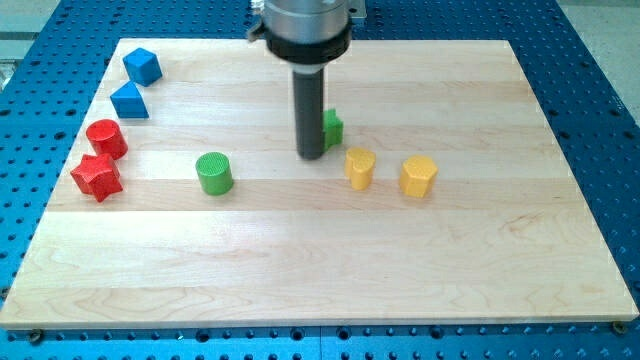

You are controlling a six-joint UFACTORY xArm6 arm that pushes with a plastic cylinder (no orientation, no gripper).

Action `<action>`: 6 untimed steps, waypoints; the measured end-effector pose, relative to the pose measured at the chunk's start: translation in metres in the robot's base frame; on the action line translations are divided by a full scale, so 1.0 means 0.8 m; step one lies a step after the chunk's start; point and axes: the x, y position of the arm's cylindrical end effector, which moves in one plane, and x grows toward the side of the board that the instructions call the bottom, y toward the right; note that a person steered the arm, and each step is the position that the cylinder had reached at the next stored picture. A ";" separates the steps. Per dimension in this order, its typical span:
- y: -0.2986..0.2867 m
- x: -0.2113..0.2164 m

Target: Move the arm to the bottom left of the green circle

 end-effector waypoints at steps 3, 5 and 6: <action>0.022 0.010; -0.063 0.093; -0.157 0.149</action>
